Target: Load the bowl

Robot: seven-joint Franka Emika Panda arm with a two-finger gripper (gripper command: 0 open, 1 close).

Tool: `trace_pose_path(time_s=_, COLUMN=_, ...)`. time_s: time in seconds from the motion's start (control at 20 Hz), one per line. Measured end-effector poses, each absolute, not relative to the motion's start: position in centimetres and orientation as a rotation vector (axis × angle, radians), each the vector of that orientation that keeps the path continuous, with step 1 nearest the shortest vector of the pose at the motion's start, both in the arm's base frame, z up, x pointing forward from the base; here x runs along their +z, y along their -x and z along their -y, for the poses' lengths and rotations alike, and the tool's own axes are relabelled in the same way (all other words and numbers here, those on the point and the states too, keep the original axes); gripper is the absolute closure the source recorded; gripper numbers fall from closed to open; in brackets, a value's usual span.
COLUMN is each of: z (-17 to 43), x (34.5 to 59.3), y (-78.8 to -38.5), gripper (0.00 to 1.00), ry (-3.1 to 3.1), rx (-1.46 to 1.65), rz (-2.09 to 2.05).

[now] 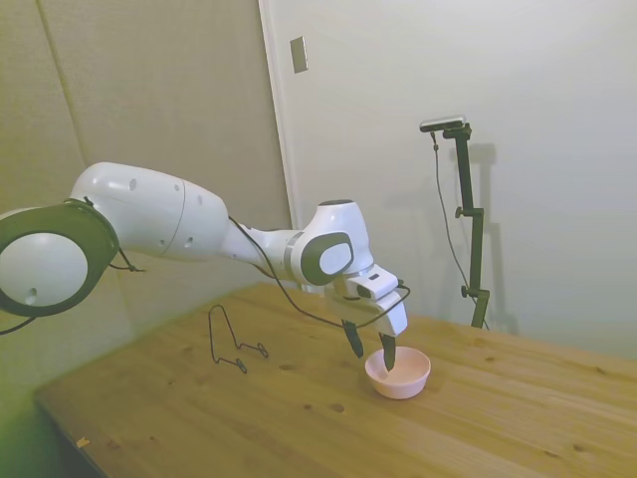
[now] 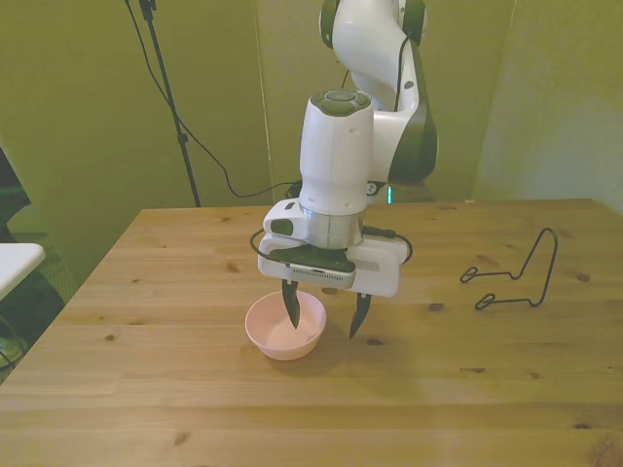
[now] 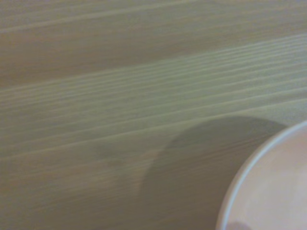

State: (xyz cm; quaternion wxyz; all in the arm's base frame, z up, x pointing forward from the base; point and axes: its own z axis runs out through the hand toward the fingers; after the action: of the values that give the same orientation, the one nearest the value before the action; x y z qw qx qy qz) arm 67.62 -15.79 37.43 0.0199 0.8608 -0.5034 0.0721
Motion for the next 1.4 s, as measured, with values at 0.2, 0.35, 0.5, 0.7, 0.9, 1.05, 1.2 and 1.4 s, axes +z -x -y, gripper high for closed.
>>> trace_pose_path(time_s=0.2, z=16.0, x=36.9, y=-67.6, gripper=1.0, ry=-2.665, rx=0.213, rz=1.565)
trace_pose_path(time_s=0.35, z=16.0, x=36.8, y=-67.6, gripper=1.0, ry=-2.663, rx=0.211, rz=1.568)
trace_pose_path(time_s=0.5, z=16.1, x=36.7, y=-67.6, gripper=1.0, ry=-2.662, rx=0.209, rz=1.569)
trace_pose_path(time_s=0.7, z=16.1, x=36.6, y=-67.5, gripper=1.0, ry=-2.663, rx=0.204, rz=1.578)
trace_pose_path(time_s=0.9, z=16.1, x=36.6, y=-67.5, gripper=1.0, ry=-2.666, rx=0.201, rz=1.585)
trace_pose_path(time_s=1.05, z=16.1, x=36.7, y=-67.5, gripper=1.0, ry=-2.674, rx=0.2, rz=1.589)
trace_pose_path(time_s=1.2, z=15.8, x=37.8, y=-67.3, gripper=1.0, ry=-2.728, rx=0.178, rz=1.582)
trace_pose_path(time_s=1.4, z=14.3, x=40.5, y=-65.9, gripper=1.0, ry=-2.827, rx=0.129, rz=1.551)
